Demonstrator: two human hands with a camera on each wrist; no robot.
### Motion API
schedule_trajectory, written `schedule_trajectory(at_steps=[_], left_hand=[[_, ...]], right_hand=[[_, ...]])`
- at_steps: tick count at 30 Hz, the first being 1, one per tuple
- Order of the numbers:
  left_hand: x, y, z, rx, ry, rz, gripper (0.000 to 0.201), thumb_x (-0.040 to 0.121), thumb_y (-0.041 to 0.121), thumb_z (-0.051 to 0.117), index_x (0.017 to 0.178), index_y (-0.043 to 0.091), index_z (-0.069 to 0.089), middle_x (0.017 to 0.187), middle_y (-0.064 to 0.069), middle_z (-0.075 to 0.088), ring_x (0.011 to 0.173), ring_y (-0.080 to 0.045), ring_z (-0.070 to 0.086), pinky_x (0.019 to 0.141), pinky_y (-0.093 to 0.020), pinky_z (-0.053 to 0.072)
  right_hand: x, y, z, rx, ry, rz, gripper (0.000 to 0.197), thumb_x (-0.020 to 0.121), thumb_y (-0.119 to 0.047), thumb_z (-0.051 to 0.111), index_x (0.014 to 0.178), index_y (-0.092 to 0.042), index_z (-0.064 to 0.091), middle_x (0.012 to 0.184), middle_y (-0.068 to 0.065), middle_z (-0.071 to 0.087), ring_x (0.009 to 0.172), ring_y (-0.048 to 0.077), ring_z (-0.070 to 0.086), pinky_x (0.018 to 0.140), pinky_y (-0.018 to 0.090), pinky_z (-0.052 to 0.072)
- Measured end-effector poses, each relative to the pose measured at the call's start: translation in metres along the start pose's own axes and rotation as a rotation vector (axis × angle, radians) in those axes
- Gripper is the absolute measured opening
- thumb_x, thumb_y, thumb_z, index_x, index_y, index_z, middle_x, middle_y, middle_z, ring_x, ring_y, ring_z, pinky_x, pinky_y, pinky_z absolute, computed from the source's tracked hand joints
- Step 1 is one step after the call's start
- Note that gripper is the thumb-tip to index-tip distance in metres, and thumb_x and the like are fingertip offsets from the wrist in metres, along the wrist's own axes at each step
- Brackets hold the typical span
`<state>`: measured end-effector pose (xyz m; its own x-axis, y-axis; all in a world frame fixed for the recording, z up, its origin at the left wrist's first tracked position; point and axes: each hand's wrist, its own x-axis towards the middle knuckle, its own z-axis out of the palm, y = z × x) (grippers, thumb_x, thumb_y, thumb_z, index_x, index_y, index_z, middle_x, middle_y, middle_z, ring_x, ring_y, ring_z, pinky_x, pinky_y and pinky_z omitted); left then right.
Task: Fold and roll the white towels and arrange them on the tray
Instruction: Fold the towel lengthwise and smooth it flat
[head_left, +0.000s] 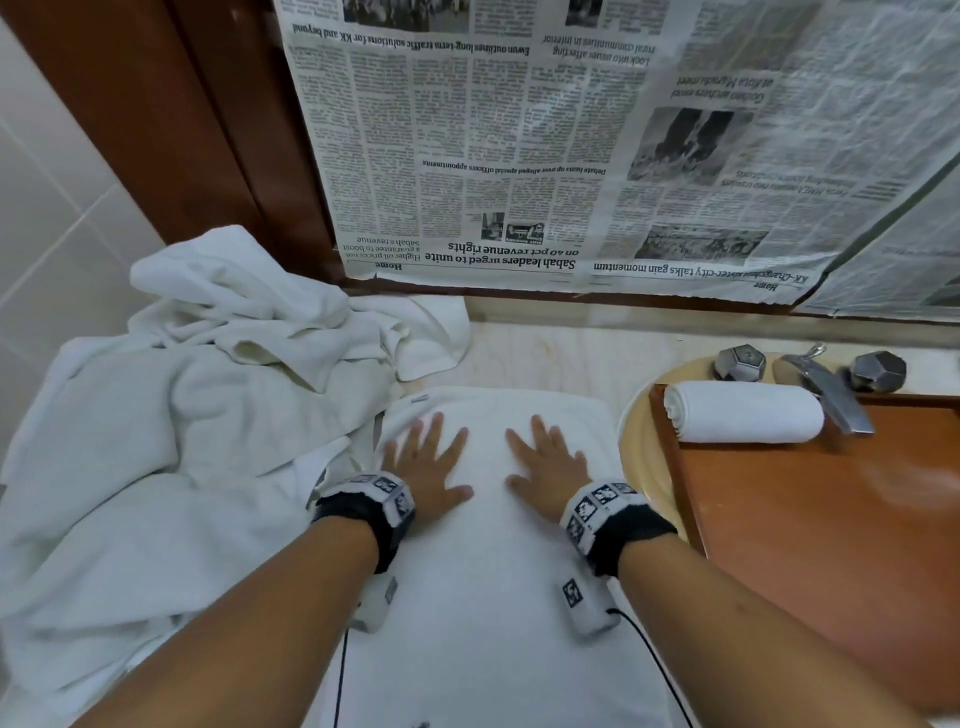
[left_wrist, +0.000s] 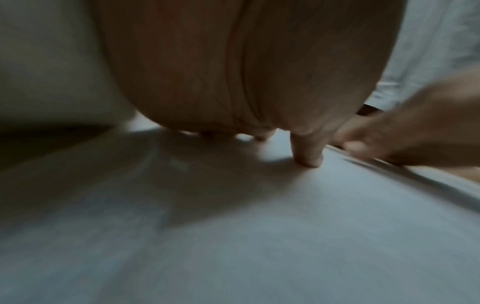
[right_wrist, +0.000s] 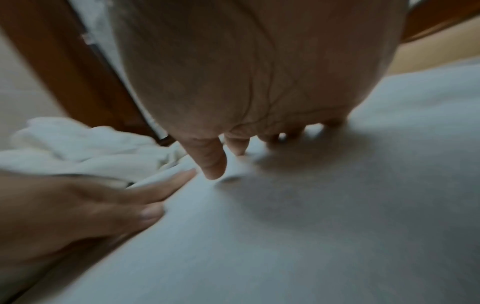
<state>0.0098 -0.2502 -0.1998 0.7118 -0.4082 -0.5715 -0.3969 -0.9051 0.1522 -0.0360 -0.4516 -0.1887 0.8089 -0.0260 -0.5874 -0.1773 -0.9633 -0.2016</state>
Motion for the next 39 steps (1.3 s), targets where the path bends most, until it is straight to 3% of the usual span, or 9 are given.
schedule_trajectory(at_steps=[5,11,18,22,27,30,34,36,39], left_hand=[[0.008,-0.021,-0.012,-0.153,0.037,-0.152,0.09,0.094,0.068,0.034,0.153,0.028,-0.022,0.155,-0.005,-0.037,0.145,-0.031,-0.03,0.118,-0.05,-0.009],[0.018,0.025,-0.009,-0.125,0.113,0.049,0.066,0.103,0.053,0.025,0.155,0.034,-0.011,0.16,0.001,-0.029,0.148,-0.024,-0.022,0.118,-0.051,-0.008],[0.031,-0.038,-0.016,-0.391,0.205,-0.238,0.077,0.103,0.044,0.036,0.156,0.013,-0.011,0.161,-0.01,-0.024,0.15,-0.026,-0.015,0.122,-0.037,0.0],[0.028,0.0,-0.016,-0.278,0.319,-0.18,0.076,0.102,0.051,0.032,0.156,0.019,-0.011,0.16,-0.01,-0.026,0.15,-0.029,-0.012,0.12,-0.044,-0.004],[0.012,-0.061,-0.025,-0.528,0.41,-0.375,0.068,0.104,0.035,0.041,0.155,0.0,0.013,0.162,-0.02,0.012,0.149,-0.032,0.014,0.121,-0.038,0.009],[-0.001,-0.092,-0.025,-0.691,0.371,-0.437,0.052,0.105,0.026,0.038,0.15,0.001,0.028,0.148,-0.027,0.039,0.135,-0.042,0.039,0.113,-0.048,0.032],[0.006,-0.081,-0.023,-0.541,0.388,-0.528,0.068,0.104,0.034,0.04,0.156,0.003,0.008,0.162,-0.02,0.009,0.149,-0.035,0.013,0.121,-0.041,0.011],[0.014,-0.058,-0.033,-0.489,0.261,-0.517,0.072,0.103,0.039,0.039,0.155,-0.001,0.008,0.162,-0.021,0.008,0.149,-0.034,0.012,0.122,-0.04,0.011],[0.022,-0.003,-0.062,-0.356,0.136,-0.318,0.047,0.106,0.027,0.027,0.145,0.002,0.038,0.151,-0.024,0.034,0.139,-0.035,0.034,0.114,-0.039,0.028]], right_hand=[[0.019,0.034,-0.02,0.057,0.131,0.216,0.075,0.103,-0.048,0.037,0.159,-0.022,-0.006,0.162,0.012,-0.025,0.151,0.034,-0.014,0.122,0.049,0.008],[0.013,0.0,-0.008,0.057,0.06,-0.122,0.07,0.105,-0.043,0.036,0.159,-0.024,-0.004,0.162,0.007,-0.026,0.151,0.028,-0.018,0.121,0.047,-0.001],[0.018,0.038,-0.02,0.038,0.115,0.192,0.072,0.104,-0.048,0.03,0.159,-0.02,-0.008,0.162,0.013,-0.025,0.151,0.033,-0.014,0.122,0.047,0.006],[0.011,0.016,-0.023,0.059,0.152,0.08,0.075,0.103,-0.049,0.034,0.158,-0.02,-0.009,0.161,0.013,-0.028,0.15,0.032,-0.021,0.121,0.047,0.0],[0.005,0.013,-0.001,-0.011,0.007,0.008,0.083,0.1,-0.052,0.042,0.158,-0.025,-0.011,0.161,0.008,-0.029,0.151,0.029,-0.018,0.121,0.05,0.003],[0.004,0.025,-0.009,-0.014,-0.012,0.011,0.08,0.101,-0.049,0.041,0.158,-0.028,-0.011,0.161,0.005,-0.029,0.151,0.027,-0.017,0.121,0.051,0.004],[0.006,0.028,-0.021,0.007,-0.055,0.015,0.081,0.099,-0.046,0.045,0.158,-0.029,-0.008,0.162,0.004,-0.027,0.152,0.027,-0.016,0.121,0.052,0.007],[0.007,0.025,-0.023,0.005,-0.065,0.027,0.084,0.098,-0.046,0.048,0.158,-0.029,-0.008,0.162,0.004,-0.028,0.152,0.027,-0.017,0.121,0.053,0.008],[0.008,0.018,-0.021,-0.015,-0.057,0.046,0.087,0.097,-0.046,0.049,0.158,-0.029,-0.01,0.161,0.005,-0.03,0.151,0.028,-0.017,0.12,0.052,0.009]])
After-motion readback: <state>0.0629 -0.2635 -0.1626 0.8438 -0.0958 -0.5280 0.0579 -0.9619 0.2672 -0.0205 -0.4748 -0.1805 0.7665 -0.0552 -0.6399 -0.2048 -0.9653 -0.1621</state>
